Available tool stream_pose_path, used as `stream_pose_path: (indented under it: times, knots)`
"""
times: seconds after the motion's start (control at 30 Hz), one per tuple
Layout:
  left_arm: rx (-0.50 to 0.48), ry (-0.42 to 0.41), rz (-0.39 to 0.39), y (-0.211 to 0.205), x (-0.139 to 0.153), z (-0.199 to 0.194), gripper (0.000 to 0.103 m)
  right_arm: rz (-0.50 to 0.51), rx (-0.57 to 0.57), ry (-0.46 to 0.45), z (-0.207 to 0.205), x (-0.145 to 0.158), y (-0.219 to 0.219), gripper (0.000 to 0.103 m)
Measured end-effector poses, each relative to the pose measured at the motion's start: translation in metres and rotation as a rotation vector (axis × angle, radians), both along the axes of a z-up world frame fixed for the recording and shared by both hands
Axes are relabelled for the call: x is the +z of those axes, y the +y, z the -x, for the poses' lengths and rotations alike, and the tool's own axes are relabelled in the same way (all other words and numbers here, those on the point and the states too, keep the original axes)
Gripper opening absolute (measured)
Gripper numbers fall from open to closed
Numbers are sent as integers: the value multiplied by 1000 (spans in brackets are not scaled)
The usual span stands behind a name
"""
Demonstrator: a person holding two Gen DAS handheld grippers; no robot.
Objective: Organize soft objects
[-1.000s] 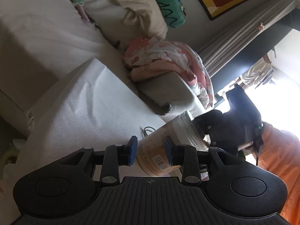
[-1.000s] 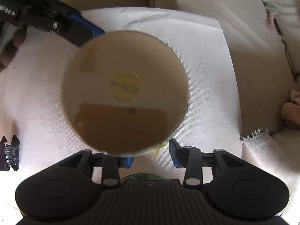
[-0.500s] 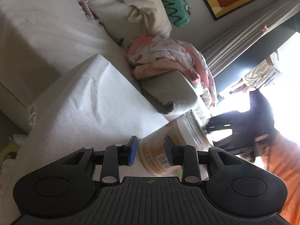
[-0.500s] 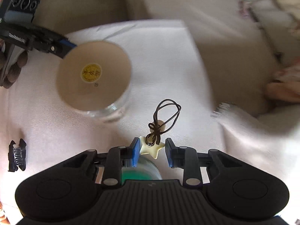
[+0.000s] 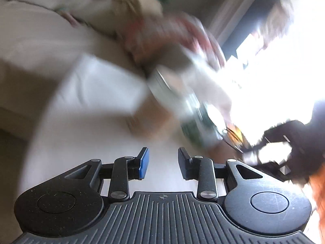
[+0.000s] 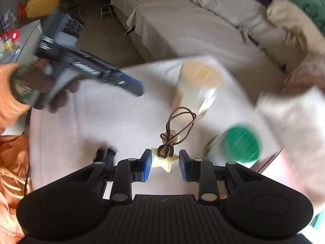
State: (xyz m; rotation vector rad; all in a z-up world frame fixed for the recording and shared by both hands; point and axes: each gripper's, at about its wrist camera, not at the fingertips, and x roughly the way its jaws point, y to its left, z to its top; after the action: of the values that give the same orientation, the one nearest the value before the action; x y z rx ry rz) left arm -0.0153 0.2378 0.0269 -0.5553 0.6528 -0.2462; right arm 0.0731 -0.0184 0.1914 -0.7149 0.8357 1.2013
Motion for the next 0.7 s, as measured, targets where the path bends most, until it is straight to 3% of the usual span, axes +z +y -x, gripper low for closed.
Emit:
stream_pose_path:
  times: [0.07,0.13,0.23,0.33,0.43,0.53,0.63,0.7]
  knots:
    - [-59,80,-41,-22,2,12,35,0,-52,13,7,-24,-7,29]
    - [-82,145,-59,-38,1,23,35,4,-119,-12,15,-41,-14,37]
    - [-105,185,-63,-54,4,37,35,-34,-227,-58,29,-56,-32,52]
    - [-123,201,-71,-68,4,34,35,-107,-328,-81,51,-64,-67,59]
    - [-114,192,-90,-84,4,17,35,-179,-465,-87,63,-81,-90,63]
    - [-162,129,-141,-113,6,-2,37,-242,-597,-111,69,-99,-106,65]
    - [-209,104,-136,-134,11,-13,36,-284,-687,-57,66,-111,-118,71]
    - [-219,91,-201,-146,16,-9,36,-316,-722,-42,66,-114,-124,73]
